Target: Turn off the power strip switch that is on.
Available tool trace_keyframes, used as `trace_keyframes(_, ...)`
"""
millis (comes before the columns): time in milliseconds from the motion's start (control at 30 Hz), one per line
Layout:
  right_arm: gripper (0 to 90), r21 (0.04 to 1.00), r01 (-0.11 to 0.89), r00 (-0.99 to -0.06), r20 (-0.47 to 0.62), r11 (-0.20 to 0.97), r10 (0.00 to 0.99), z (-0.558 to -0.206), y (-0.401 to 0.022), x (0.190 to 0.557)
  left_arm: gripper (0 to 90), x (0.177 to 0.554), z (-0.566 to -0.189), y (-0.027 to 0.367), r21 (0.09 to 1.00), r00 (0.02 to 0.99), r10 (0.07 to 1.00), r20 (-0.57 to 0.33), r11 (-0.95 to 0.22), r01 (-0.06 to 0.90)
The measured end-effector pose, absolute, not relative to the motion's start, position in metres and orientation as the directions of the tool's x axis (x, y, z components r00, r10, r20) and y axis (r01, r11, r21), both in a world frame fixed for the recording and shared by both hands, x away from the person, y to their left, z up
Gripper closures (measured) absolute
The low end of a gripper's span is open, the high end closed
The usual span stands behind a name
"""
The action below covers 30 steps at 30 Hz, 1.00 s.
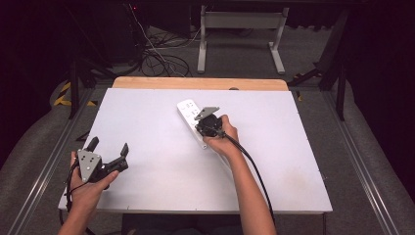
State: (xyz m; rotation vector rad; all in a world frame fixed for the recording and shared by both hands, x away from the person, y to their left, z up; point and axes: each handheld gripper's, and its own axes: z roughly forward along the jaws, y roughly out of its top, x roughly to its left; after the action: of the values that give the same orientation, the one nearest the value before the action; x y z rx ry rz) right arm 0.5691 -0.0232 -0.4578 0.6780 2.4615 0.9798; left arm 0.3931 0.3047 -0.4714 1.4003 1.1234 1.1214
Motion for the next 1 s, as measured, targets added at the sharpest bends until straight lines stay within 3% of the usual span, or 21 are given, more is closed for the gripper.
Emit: trace_keyframes(1000,90.0,0.685,0.329,-0.783,-0.186,0.650,0.593,-0.4547,-0.0173,0.5656,5.3,0.3931,-0.4715,0.3056,0.993,0.142,0.987,0.069,-0.082,0.084)
